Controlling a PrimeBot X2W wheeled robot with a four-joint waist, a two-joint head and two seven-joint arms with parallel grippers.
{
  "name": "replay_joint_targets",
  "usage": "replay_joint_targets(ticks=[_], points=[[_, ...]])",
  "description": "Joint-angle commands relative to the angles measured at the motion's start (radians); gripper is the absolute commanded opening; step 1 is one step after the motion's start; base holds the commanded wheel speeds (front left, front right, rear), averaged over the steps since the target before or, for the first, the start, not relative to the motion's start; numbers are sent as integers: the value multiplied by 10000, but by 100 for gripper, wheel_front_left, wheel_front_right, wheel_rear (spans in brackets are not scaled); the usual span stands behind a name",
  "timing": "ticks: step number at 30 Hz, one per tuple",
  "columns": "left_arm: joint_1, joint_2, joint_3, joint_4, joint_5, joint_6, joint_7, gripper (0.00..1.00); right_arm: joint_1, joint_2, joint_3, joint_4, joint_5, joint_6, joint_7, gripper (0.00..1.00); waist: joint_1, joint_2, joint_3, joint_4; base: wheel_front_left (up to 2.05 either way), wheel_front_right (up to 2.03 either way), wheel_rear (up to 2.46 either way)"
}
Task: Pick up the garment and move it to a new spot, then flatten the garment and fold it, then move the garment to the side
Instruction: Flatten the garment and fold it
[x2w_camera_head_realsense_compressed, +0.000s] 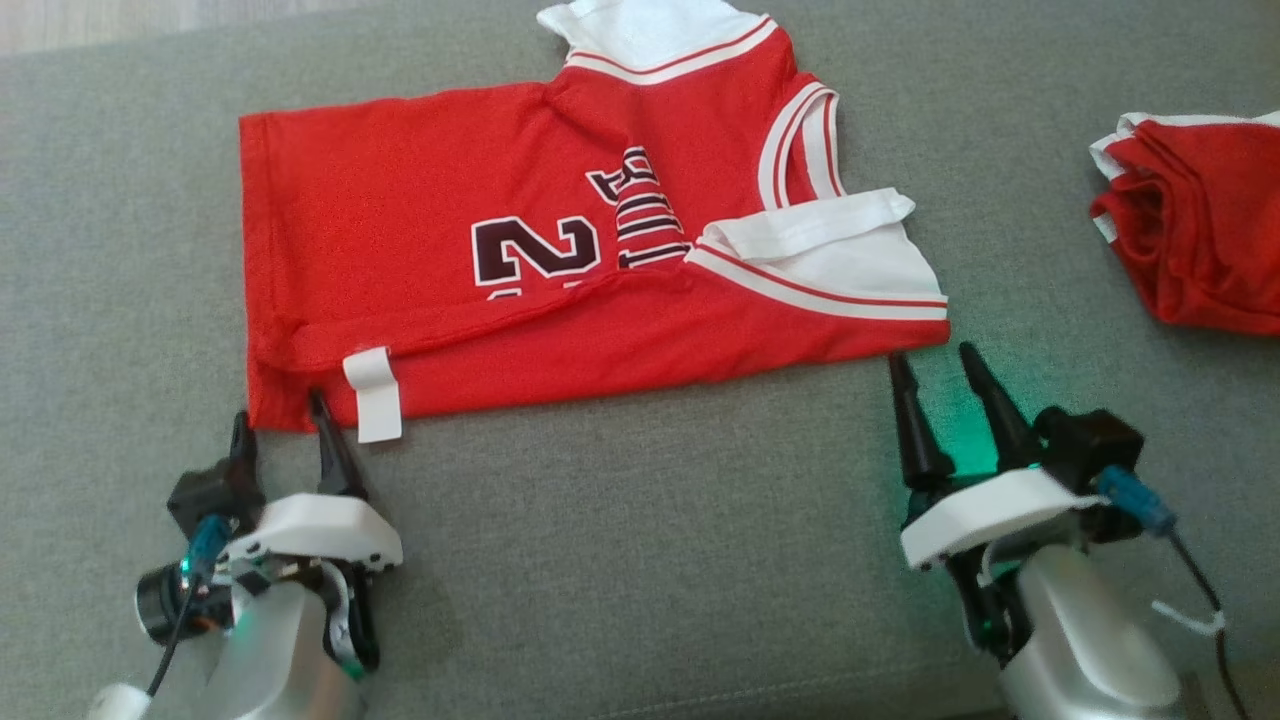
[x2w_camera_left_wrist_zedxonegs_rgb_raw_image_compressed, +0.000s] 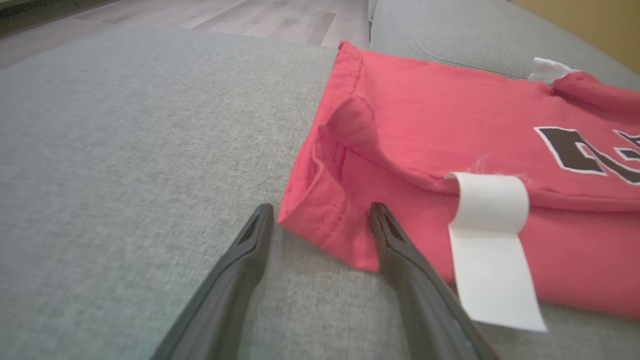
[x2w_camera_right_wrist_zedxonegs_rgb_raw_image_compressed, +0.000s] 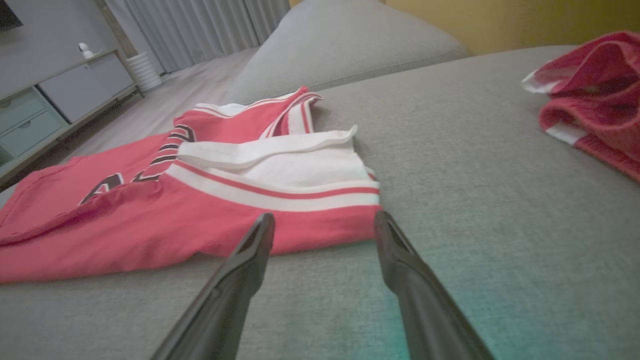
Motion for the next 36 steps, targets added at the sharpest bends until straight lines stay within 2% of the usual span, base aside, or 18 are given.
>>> replay_joint_targets(ticks=[1,3,4,5,7,13,18,19,20,21,26,32,36], points=[[-306,160,181,171,-2,-143,-9,100,-440,12,7,-46,-15,37,-67,100,-1,0,110,-24,0,0,0],[-438,160,-12,570,-48,-284,-9,100,-622,12,-191,187,207,37,-67,100,-1,0,184,9,0,0,0],[-506,160,-68,705,-56,-316,-9,94,-723,12,-253,319,261,37,-67,100,-1,0,222,29,0,0,0],[-566,160,-122,825,-44,-337,-9,46,-831,12,-313,452,301,37,-67,100,-1,0,255,52,0,0,0],[-665,160,-220,979,-86,-402,-9,0,-1045,12,-426,834,289,37,-67,100,-1,0,327,114,0,0,0],[-802,160,-538,1084,-221,-446,-9,0,-1633,12,-701,1786,435,37,-67,100,-1,0,493,302,0,0,0],[-814,160,-890,1047,-468,-485,-9,0,-2047,12,-201,2903,624,37,-67,100,-1,0,564,455,0,0,0],[-805,160,-945,1019,-511,-481,-9,0,-2103,12,2,3118,744,37,-67,87,-1,0,573,476,0,0,0],[-791,160,-998,984,-557,-487,-9,0,-2150,12,252,3312,890,37,-67,12,-1,0,581,493,0,0,0],[-775,160,-1048,936,-606,-518,-9,0,-2191,12,472,3469,1076,37,-67,0,-1,0,589,502,0,0,0],[-691,160,-1024,131,-1005,-691,-9,0,-2438,12,721,3322,1708,37,-67,0,-1,0,606,519,0,0,0],[-1030,160,-706,-1270,-965,-658,-9,0,-2939,12,250,2256,2058,37,-67,0,-1,0,347,634,0,0,0],[-1257,160,-400,-1811,-742,-652,-9,0,-3290,12,-46,2156,2365,37,-67,0,-1,0,-130,711,0,0,0]])
